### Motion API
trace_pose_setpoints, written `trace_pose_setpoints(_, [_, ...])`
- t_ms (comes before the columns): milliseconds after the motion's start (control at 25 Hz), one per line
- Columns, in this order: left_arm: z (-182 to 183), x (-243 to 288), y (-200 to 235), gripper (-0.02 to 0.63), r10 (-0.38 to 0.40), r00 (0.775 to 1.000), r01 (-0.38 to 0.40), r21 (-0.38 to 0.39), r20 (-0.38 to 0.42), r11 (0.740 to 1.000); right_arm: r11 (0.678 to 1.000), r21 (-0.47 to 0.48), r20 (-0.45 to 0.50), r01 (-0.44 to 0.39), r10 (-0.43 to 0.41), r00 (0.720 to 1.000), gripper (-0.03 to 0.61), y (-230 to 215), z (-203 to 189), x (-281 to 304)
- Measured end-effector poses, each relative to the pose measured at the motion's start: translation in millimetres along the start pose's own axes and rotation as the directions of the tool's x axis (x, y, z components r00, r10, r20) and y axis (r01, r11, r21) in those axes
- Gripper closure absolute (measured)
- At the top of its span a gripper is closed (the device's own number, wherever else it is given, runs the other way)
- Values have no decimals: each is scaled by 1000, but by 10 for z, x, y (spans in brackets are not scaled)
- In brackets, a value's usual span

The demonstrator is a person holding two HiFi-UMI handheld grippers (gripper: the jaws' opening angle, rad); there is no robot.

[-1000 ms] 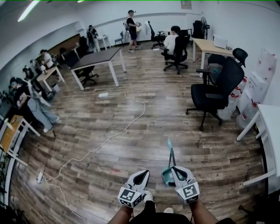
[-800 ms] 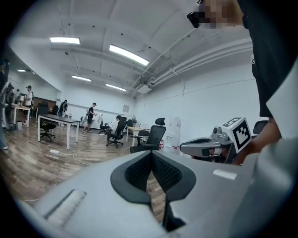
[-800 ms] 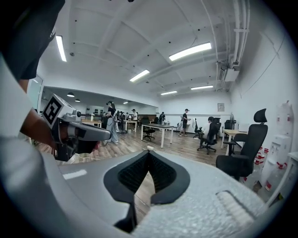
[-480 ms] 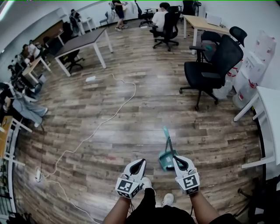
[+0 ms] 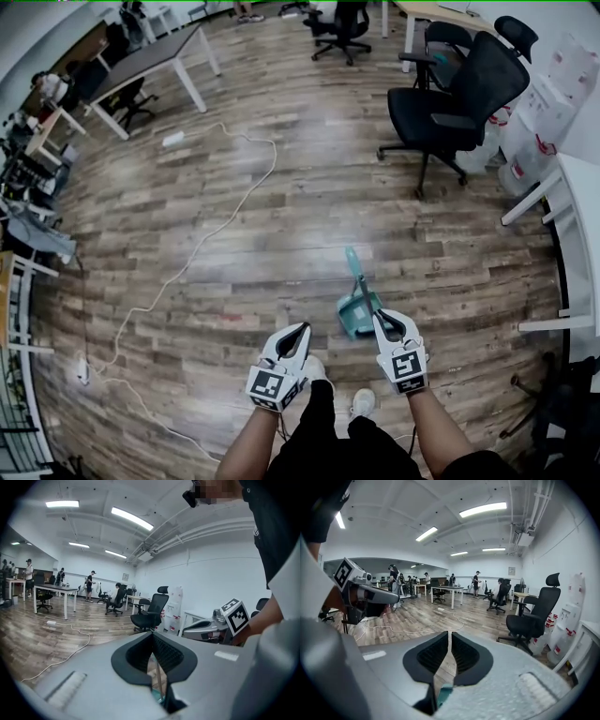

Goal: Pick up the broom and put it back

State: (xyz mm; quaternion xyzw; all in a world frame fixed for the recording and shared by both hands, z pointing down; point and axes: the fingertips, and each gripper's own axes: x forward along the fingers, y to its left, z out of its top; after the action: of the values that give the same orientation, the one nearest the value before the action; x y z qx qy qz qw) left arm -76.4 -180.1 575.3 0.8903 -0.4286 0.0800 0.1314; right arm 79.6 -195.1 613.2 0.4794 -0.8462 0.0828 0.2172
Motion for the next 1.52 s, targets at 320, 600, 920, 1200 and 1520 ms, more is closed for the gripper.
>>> trace_pose_setpoints(320, [-108,230,166,595,-28,999,29,22,-46,999,1000,21,-100,9,-6,995,492,-93,-297,498])
trace_pose_setpoints(600, [-194,208,281,595,-29,994,32,23,-103,999,999,-4,-192,45,-45,980,445,-192,-538,878])
trace_pose_setpoints(920, [-297,264,227,595,-101,986,107,37,-134,994,994,17,-238,104,-97,966,443,-335,-607,1238])
trace_pose_setpoints(1200, [-328,253,268,595,-120,982,126,30,-145,992,991,63,-299,120,-96,949,443,-271,-777,1389])
trace_pose_setpoints(1520, [-426,195,219,595,-127,977,134,27,-173,991,987,61,-298,146,-122,947,489,-282,-838,1280])
